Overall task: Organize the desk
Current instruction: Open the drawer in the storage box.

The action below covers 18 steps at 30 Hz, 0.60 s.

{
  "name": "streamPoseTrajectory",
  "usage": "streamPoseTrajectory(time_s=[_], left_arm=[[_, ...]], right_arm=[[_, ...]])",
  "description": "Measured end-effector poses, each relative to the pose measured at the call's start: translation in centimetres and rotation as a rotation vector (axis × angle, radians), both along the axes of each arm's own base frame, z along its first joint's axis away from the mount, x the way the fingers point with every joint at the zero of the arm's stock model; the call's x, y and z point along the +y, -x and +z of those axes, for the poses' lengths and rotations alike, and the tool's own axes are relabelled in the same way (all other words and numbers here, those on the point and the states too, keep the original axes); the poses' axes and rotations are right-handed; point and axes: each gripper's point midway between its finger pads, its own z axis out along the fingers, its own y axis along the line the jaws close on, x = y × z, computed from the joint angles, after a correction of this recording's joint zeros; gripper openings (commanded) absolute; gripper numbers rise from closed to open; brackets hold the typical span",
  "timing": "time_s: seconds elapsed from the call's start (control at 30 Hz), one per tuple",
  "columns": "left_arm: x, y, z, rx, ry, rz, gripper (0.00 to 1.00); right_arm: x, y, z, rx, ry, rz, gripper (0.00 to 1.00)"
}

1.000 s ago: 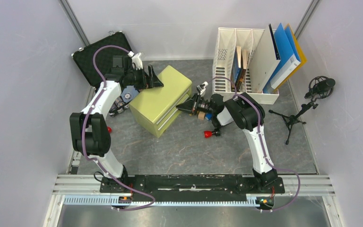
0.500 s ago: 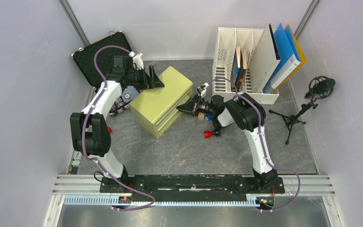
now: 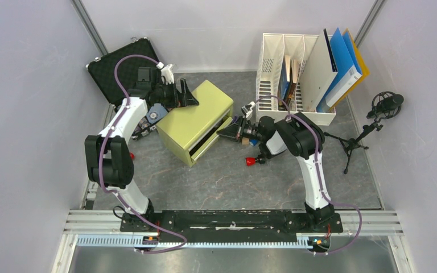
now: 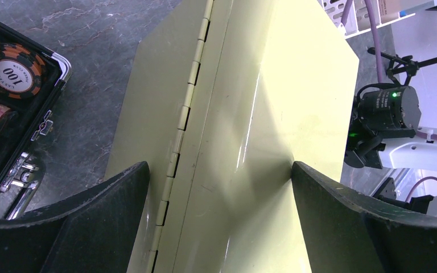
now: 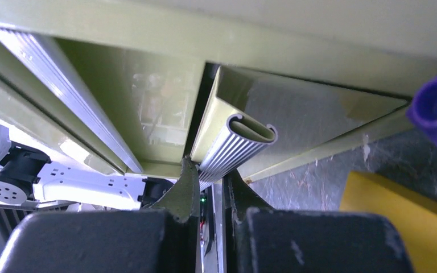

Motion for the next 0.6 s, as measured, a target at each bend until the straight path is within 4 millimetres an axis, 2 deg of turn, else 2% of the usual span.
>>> streamPoseTrajectory(time_s=[0.2,0.6], left_arm=[[0.0,0.0,0.0,0.001,0.0,0.0,0.99],[0.0,0.0,-0.1,0.003,0.001,0.001,0.99]], right_arm=[[-0.8,0.9,0.0,-0.001,0.019,-0.007,0.0],[-1.2,1.2,0.0,-0.01,0.058,-0.014,0.0]])
